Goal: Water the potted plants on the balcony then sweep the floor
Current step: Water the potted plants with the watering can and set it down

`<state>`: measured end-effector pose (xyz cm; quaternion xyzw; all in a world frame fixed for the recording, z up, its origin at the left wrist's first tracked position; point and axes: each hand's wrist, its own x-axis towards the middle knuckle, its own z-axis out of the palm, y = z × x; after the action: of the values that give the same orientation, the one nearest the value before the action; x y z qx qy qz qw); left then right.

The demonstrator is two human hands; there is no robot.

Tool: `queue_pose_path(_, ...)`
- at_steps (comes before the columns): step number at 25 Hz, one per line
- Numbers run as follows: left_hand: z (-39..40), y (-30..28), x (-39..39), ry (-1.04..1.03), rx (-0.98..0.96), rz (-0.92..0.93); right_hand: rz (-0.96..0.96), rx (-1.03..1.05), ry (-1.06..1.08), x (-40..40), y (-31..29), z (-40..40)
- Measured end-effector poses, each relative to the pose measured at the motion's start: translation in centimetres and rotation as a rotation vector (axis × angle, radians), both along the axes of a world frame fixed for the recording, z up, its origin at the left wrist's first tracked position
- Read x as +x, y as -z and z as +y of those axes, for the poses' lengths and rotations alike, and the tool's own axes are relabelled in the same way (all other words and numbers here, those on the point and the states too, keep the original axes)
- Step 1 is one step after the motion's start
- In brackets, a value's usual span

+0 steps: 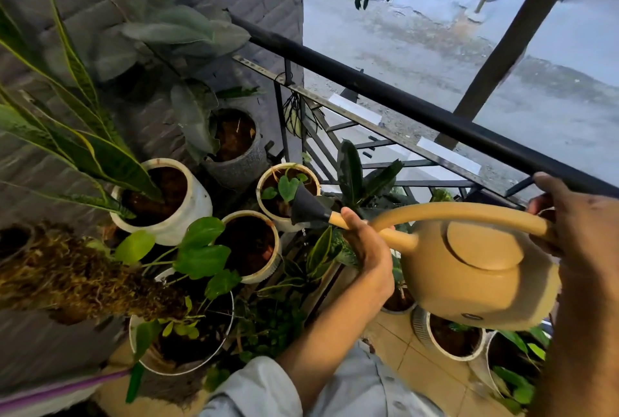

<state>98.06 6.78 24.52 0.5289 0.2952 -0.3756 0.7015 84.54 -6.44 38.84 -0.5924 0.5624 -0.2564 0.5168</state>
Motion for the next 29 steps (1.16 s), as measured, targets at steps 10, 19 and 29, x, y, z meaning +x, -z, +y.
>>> queue_pose_path(10, 1.1, -1.3, 0.0, 0.000, -0.010, 0.033, 0.040, 0.027, 0.053, 0.2, 0.4, 0.6)
queue_pose_path(19, 1.8, -2.5, -0.1, -0.011, -0.025, 0.040, 0.062, 0.042, 0.066, -0.1, 0.4, 1.6)
queue_pose_path(29, 1.4, -4.0, 1.4, 0.110, 0.058, 0.071, 0.014, -0.065, 0.039, 0.7, -0.2, 2.4)
